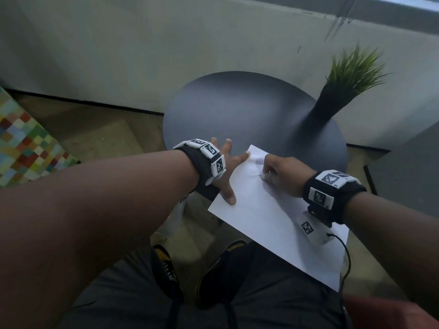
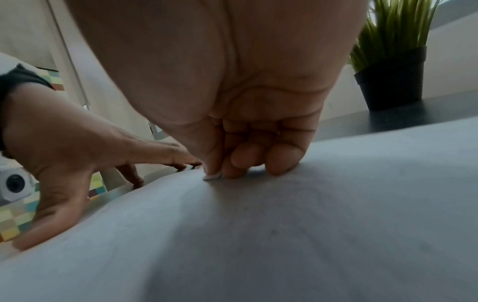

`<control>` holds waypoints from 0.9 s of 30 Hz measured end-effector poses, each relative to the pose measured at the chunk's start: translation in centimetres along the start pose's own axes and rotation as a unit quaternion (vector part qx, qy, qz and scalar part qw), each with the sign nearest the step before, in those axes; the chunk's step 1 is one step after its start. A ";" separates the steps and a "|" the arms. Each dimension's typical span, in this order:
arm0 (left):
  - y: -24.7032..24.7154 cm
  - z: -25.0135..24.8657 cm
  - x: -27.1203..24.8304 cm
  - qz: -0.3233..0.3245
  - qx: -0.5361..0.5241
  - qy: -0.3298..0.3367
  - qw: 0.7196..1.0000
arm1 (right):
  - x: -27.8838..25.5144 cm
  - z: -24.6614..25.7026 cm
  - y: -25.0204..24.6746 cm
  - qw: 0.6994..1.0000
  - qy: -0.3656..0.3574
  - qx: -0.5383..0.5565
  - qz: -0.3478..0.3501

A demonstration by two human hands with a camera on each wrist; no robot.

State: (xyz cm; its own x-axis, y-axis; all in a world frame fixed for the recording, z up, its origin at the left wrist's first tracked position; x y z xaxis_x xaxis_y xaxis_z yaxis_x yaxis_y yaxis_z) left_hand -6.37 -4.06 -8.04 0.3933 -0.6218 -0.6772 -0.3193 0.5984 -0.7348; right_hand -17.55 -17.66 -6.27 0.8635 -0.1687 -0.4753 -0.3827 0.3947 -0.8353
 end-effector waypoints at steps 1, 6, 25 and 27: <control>0.0 0.0 0.0 -0.004 -0.007 0.002 1.000 | 0.0 0.0 0.2 1.000 0.005 0.006 0.002; 0.1 0.0 0.2 0.004 -0.006 0.009 1.000 | -0.5 0.4 0.1 1.000 -0.003 0.005 -0.012; 0.1 0.1 0.4 0.007 0.020 0.014 1.000 | -0.9 1.1 -0.4 1.000 -0.009 -0.012 -0.011; 0.2 0.0 0.3 0.008 0.023 0.012 1.000 | -1.0 0.9 -0.2 0.999 0.002 -0.018 -0.035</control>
State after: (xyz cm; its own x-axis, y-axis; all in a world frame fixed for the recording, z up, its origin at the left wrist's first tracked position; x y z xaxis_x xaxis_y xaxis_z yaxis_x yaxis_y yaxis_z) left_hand -6.26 -4.14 -8.41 0.3677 -0.6233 -0.6901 -0.2848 0.6310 -0.7216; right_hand -18.04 -16.80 -5.42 0.8873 -0.1977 -0.4166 -0.3336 0.3485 -0.8759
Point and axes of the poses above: each hand's wrist, its own x-axis towards the middle knuckle, its own y-axis out of the palm, z = x × y, the point moved 5 cm from there along x, towards the middle knuckle, and after that the axes turned 12 degrees about z, right-handed, at the moved point
